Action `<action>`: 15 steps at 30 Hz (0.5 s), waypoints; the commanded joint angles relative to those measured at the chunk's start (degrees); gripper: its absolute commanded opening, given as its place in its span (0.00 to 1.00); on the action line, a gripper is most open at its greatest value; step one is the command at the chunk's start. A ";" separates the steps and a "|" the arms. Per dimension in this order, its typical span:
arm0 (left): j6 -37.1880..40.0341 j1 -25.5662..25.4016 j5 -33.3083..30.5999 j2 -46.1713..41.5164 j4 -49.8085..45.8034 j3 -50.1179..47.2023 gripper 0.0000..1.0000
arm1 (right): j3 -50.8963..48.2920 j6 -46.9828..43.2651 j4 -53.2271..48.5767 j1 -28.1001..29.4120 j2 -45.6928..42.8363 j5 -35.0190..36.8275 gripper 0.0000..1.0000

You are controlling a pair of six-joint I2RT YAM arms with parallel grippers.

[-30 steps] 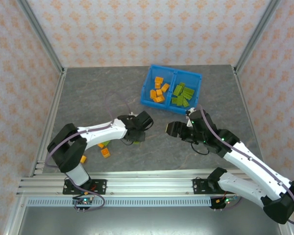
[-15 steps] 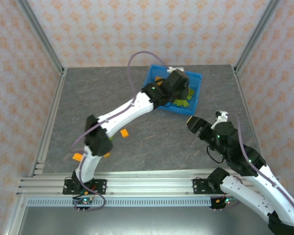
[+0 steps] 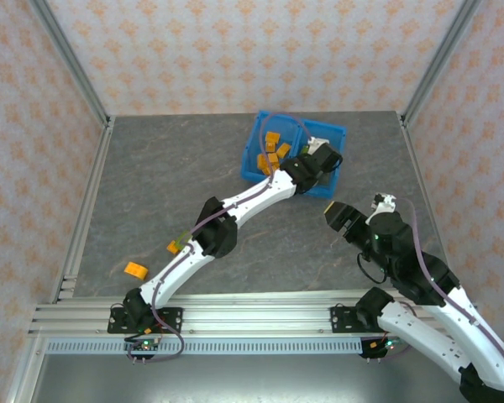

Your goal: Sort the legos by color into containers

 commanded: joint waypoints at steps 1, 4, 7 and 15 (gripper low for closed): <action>0.64 -0.17 0.29 -6.21 -0.11 2.60 0.60 | -0.52 0.30 -0.42 0.31 -0.36 0.51 0.79; 0.11 -0.31 1.60 -10.41 -0.92 0.57 0.64 | -0.73 0.12 -0.34 0.31 -0.02 0.39 0.79; 0.26 -0.62 2.12 -17.21 -1.91 -4.56 0.64 | -1.23 -0.25 0.02 0.31 0.89 -0.39 0.79; 1.18 -1.27 3.21 -55.04 10.77 -50.11 0.68 | -0.97 -5.70 2.52 0.41 9.66 -6.53 0.79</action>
